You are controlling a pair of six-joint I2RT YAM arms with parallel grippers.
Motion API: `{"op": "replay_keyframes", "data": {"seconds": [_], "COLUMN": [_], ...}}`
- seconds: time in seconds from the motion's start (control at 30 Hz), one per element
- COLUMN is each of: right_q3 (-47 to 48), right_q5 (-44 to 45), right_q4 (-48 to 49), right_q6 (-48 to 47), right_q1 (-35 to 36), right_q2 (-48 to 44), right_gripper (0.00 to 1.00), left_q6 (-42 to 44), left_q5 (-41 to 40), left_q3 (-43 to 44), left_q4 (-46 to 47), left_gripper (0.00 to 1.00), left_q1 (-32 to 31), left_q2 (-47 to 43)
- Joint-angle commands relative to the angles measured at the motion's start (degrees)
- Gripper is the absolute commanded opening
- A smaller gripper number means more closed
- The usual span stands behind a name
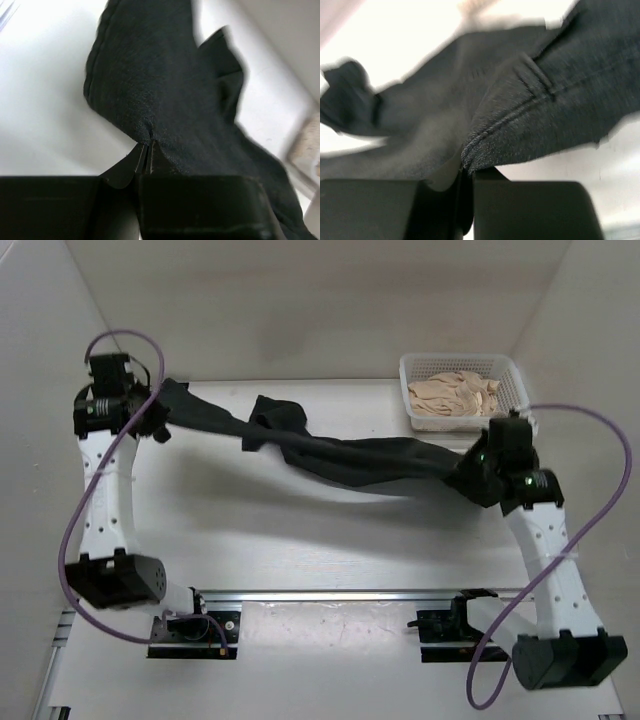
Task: Fold and stack the trousers
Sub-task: Flatten the trousers out
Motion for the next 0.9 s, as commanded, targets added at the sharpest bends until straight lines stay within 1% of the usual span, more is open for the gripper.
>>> {"op": "replay_keyframes", "data": {"seconds": [0.0,0.03,0.07,0.1,0.13,0.17,0.2,0.23,0.27,0.3,0.33,0.37,0.4,0.43,0.47,0.5,0.53,0.57,0.6,0.63,0.67,0.7,0.73,0.8,0.83,0.87], "right_q3": [-12.64,-19.12,-21.44,-22.86,-22.87,-20.61,-18.93,-17.00,-14.90,-10.44,-8.30,-6.28,-4.78,-3.03,-3.01,-3.01,-3.01,-3.01,-3.01,-3.01,-3.01,-4.40,-5.63,-9.14,-13.25,-15.38], "right_q5": [-1.04,-3.14,-3.16,-3.16,-3.68,-3.69,-0.99,0.43,1.49,2.28,2.29,3.16,3.17,2.65,2.12,-0.50,-2.00,-2.89,-3.51,-4.56,-7.52,-9.90,-12.71,-17.20,-20.35,-21.60], "right_q4": [-6.43,-7.48,-8.88,-11.33,-11.36,-12.05,-12.67,-12.67,-12.67,-12.67,-12.67,-12.67,-12.67,-11.11,-9.96,-8.47,-6.02,-5.21,-4.68,-3.54,-3.53,-2.92,-2.14,0.50,1.03,2.43], "right_q6": [3.26,4.15,5.03,6.51,6.53,6.53,7.22,7.23,6.71,6.70,5.75,5.13,5.12,4.51,3.55,2.58,1.70,1.69,1.69,1.17,1.17,1.17,1.17,2.65,3.36,3.89], "right_q1": [-1.12,-1.12,-1.12,-1.12,-0.34,-0.33,-0.33,-0.33,-0.33,-0.33,-0.33,-0.33,-0.33,-0.33,-0.33,-0.33,-0.33,-0.33,-0.33,-0.33,-1.46,-3.39,-4.54,-7.08,-7.88,-8.50], "right_q2": [-9.66,-12.06,-14.43,-18.46,-20.07,-21.04,-21.57,-21.06,-18.61,-16.85,-14.92,-11.16,-9.38,-7.88,-5.17,-3.84,-2.43,0.63,2.31,4.07,7.39,8.91,11.27,12.69,13.40,13.40], "right_gripper": [0.16,0.28,0.46,0.66,0.76,0.78,0.80,0.79,0.77,0.76,0.69,0.65,0.57,0.49,0.29,0.21,0.15,0.04,0.00,0.00,0.00,0.00,0.00,0.00,0.00,0.00], "left_q6": [-1.98,-2.68,-3.30,-3.30,-2.26,-1.73,-1.72,-0.94,-0.32,-0.31,-0.31,0.21,0.21,1.17,1.79,1.80,2.32,2.32,2.84,2.85,2.85,2.85,2.85,3.46,3.47,3.47], "left_q5": [-7.60,-7.60,-7.60,-7.60,-6.99,-6.47,-6.46,-5.33,-3.67,-2.87,-2.86,-2.16,-2.15,-1.11,0.21,0.22,0.74,0.75,0.75,0.75,0.75,0.75,1.70,1.71,3.37,4.17], "left_q3": [-14.10,-21.80,-24.66,-26.86,-28.10,-28.12,-27.42,-26.20,-23.14,-21.54,-20.05,-17.16,-15.83,-14.59,-12.23,-11.16,-10.20,-9.14,-6.96,-5.80,-4.40,-1.51,-0.18,2.37,4.82,5.97], "left_q4": [2.22,2.93,2.94,3.46,3.47,3.47,3.47,3.47,3.47,3.47,3.47,3.47,4.08,4.08,4.08,4.08,4.69,4.70,4.70,4.70,4.70,4.70,4.70,4.70,4.70,4.70], "left_gripper": [0.10,0.15,0.22,0.31,0.49,0.79,0.84,0.85,0.85,0.85,0.85,0.82,0.76,0.64,0.57,0.48,0.44,0.38,0.38,0.38,0.44,0.64,0.73,0.89,0.90,0.90], "left_q1": [4.31,4.32,4.84,4.85,5.46,5.46,6.07,6.08,6.08,5.55,5.03,3.46,2.48,1.60,-0.41,-1.64,-3.05,-6.11,-7.53,-8.94,-10.26,-12.18,-12.99,-14.40,-15.18,-15.19], "left_q2": [-7.82,-9.58,-11.86,-12.50,-12.50,-12.50,-11.98,-11.98,-10.67,-10.66,-9.61,-8.99,-7.25,-6.10,-4.78,-2.16,-0.74,0.75,3.81,5.50,7.34,9.28,12.86,16.66,20.33,22.20]}}
